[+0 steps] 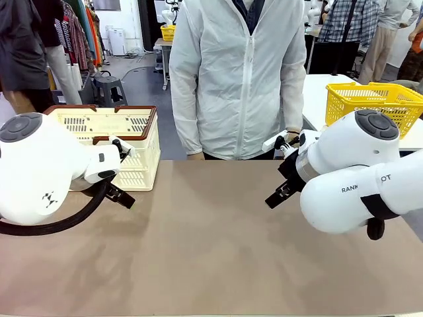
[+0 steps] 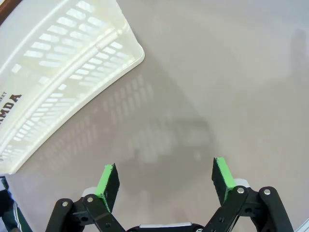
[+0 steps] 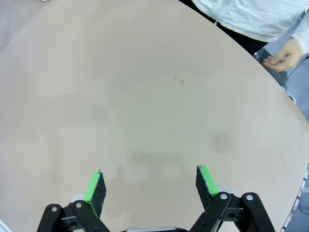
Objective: Place the drinks into the Shopping basket.
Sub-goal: Pick up one drink and place it into the Shopping basket.
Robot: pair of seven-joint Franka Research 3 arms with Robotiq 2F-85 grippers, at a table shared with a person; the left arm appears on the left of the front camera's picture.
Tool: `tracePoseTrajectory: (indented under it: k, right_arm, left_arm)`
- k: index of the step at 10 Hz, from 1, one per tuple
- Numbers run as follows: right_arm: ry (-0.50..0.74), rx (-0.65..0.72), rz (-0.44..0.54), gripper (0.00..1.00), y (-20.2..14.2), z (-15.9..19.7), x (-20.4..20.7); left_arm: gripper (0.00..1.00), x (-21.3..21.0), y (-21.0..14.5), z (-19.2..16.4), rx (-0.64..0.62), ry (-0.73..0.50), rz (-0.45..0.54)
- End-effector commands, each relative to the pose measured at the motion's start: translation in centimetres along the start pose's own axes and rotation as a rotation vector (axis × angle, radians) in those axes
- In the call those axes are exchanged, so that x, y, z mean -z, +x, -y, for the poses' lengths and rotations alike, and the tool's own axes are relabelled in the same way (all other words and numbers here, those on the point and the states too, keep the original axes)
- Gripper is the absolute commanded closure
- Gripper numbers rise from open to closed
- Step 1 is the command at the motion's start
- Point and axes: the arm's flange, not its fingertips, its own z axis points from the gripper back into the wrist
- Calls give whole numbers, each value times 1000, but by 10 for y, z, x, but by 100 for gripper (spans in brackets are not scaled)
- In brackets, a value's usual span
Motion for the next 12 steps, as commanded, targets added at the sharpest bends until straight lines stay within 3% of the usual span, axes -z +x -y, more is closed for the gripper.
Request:
tracePoseTrajectory:
  k: [1,2,3,4,6,9,12]
  right_arm:
    - [107,-8,-141,0,-2,6,-17]
    - [198,137,-202,0,-1,21,-50]
    - [291,250,-195,0,-3,38,-83]
    - [420,355,-155,0,-11,60,-119]
    - [614,512,55,0,-58,126,-189]
    - [632,878,319,0,-169,232,-228]
    - [614,1210,554,0,-263,290,-225]
  left_arm:
    - [0,-20,2,0,16,-136,-41]
    - [0,-54,6,0,-29,-231,-132]
    - [0,-93,11,-4,-90,-354,-152]
    - [0,-129,9,-20,-107,-566,-82]
    - [0,-190,-22,-75,-158,-714,30]
    - [0,-236,-126,-202,-489,-734,269]
    - [0,-226,-252,-272,-841,-780,517]
